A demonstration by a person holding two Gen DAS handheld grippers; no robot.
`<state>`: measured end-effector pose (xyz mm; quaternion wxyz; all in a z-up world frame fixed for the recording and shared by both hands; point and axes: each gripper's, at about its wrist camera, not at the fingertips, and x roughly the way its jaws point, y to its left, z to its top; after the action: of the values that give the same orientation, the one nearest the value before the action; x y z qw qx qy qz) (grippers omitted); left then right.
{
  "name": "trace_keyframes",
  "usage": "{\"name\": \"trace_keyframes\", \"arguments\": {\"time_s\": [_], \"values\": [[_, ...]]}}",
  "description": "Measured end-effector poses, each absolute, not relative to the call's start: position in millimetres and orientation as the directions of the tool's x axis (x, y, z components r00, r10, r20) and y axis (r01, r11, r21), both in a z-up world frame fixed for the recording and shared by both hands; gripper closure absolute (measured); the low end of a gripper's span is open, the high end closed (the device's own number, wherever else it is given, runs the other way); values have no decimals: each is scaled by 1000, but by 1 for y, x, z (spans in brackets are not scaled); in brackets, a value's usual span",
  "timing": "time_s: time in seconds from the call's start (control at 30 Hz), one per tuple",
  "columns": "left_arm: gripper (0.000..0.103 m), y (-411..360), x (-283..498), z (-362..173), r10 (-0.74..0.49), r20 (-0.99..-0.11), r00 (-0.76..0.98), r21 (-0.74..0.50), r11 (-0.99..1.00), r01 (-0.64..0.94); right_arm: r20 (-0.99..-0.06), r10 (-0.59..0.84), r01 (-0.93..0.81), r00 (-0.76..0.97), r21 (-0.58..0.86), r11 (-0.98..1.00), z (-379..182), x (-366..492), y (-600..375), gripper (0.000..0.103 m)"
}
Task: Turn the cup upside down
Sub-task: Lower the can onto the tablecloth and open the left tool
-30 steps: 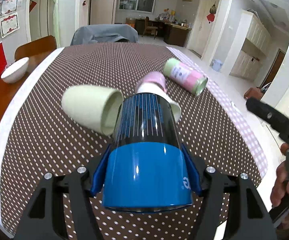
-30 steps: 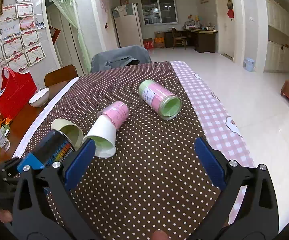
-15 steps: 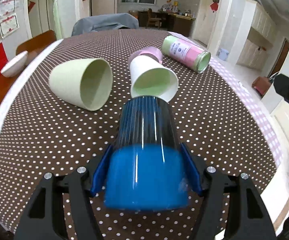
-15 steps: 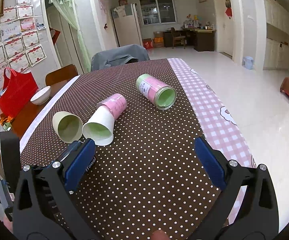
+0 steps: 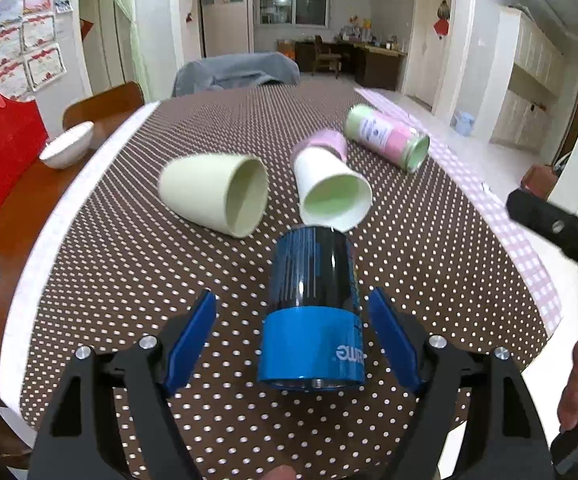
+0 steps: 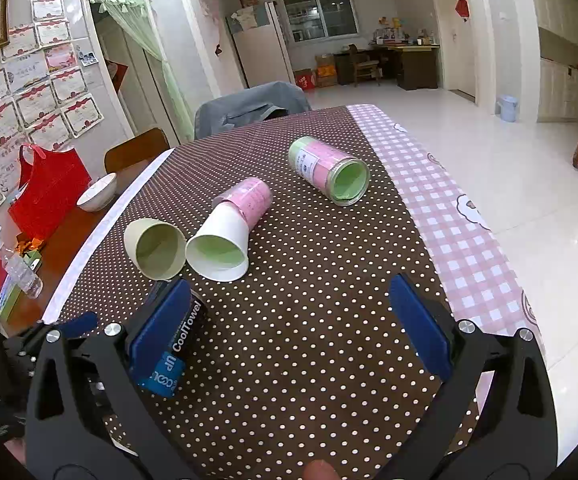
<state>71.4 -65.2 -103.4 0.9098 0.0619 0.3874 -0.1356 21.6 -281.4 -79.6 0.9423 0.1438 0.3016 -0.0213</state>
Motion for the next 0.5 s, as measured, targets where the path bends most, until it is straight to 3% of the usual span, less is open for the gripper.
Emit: {"name": "trace_keyframes", "arguments": {"time_s": [0.5], "values": [[25, -26, 48, -59, -116, -613, 782, 50, 981, 185, -552, 74, 76, 830, 244, 967, -59, 20, -257, 6]]}}
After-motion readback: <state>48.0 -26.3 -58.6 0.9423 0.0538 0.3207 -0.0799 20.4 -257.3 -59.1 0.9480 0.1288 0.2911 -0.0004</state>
